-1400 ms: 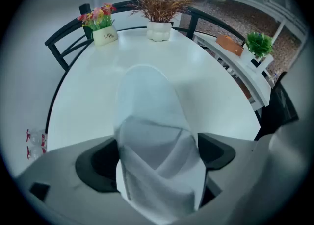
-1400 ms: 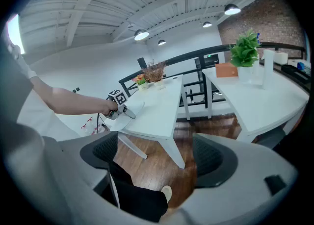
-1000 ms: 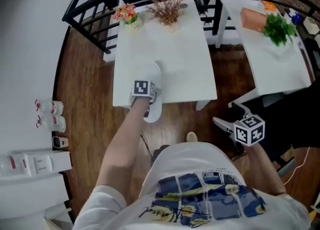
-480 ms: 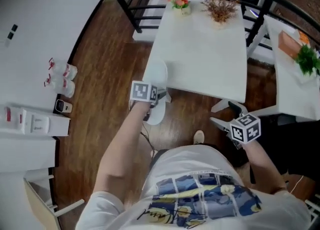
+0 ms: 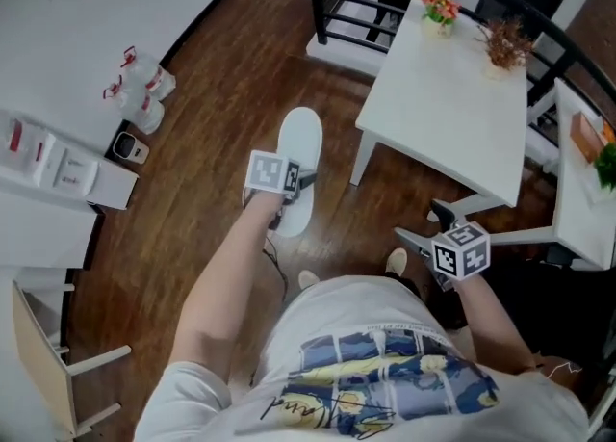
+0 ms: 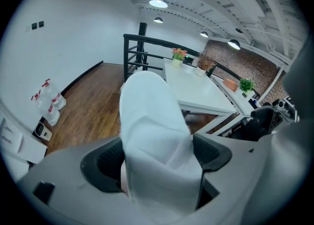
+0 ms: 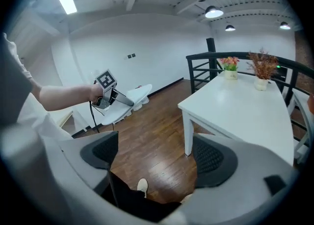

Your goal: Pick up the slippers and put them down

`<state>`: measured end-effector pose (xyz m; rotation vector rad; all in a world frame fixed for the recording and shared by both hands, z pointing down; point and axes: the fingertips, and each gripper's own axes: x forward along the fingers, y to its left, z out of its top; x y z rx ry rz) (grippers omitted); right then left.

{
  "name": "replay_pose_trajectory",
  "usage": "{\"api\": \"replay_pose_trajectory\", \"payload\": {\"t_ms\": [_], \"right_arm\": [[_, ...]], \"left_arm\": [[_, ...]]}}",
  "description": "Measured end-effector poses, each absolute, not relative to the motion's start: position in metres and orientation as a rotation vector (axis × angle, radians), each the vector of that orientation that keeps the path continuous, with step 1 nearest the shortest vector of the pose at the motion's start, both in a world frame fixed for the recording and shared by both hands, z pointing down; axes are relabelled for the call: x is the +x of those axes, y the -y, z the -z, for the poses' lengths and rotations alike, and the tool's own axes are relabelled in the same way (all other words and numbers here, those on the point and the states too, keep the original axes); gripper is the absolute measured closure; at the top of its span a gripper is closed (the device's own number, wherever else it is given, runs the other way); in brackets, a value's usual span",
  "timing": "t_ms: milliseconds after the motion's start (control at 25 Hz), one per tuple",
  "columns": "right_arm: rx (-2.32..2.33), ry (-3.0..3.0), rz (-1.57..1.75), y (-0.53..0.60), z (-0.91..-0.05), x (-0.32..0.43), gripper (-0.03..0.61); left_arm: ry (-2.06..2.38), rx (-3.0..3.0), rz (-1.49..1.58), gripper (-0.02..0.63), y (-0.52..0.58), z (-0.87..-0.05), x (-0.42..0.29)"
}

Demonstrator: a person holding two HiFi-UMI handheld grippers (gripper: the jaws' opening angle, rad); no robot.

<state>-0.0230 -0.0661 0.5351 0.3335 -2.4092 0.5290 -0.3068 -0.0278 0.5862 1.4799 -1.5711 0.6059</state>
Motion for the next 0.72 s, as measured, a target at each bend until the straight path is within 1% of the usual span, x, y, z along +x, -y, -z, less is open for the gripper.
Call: {"api": "replay_pose_trajectory", "payload": {"t_ms": [160,320,360,560,720], "right_arm": [[0.272,2.353,-0.485,0.019,-0.566,-0.088,0.092],[0.219,2.270,-0.494,-0.014,-0.602,-0.143,0.092],[0.204,2.254,-0.503,-0.018,-0.612,-0.159,0.107],[0.154,2.249,-0.456,-0.004,-0.691,-0.256,0.118],[0.155,2.207,-0.395,0.030,-0.785,-0.331,0.117]], "left_arm": [[1.601,1.410,-0.548,0.190,-0.031,-0.608,-0.371],[1.604,1.301,-0.502,0.192,-0.087,-0.650,-0.419],[1.606,1.277,-0.488,0.192,-0.095,-0.662,-0.432],[1.614,1.176,-0.404,0.193,-0.095,-0.738,-0.489],[1.615,1.091,-0.311,0.195,-0.072,-0.837,-0.528]]}}
